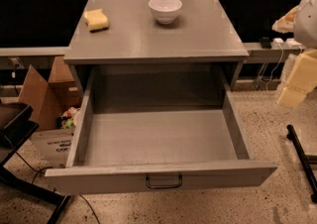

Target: Close top drawer

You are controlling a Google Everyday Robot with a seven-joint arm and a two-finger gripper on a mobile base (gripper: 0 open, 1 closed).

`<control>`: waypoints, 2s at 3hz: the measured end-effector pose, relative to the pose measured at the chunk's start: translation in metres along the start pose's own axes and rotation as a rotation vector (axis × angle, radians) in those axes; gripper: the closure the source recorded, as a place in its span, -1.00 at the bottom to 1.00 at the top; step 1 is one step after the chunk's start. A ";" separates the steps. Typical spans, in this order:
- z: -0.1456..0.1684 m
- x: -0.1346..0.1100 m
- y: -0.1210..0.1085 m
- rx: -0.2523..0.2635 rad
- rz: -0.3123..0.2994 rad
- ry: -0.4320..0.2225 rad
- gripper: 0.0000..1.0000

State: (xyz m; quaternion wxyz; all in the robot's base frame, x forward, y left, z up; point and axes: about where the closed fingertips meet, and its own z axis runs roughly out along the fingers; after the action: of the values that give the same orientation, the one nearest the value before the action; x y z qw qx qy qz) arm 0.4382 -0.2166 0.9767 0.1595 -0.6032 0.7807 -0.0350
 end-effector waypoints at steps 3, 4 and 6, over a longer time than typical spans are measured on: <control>0.052 0.024 0.054 -0.029 0.103 -0.023 -1.00; 0.093 0.034 0.108 0.018 0.154 -0.072 -0.46; 0.227 0.060 0.219 -0.061 0.216 -0.107 0.63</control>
Offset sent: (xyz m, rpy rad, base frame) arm -0.0396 -0.0175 -0.1093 0.0281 0.1414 -0.1436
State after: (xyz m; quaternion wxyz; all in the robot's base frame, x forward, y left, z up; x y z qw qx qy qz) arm 0.2868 -0.1838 0.6953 0.1853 -0.5213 0.8321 0.0381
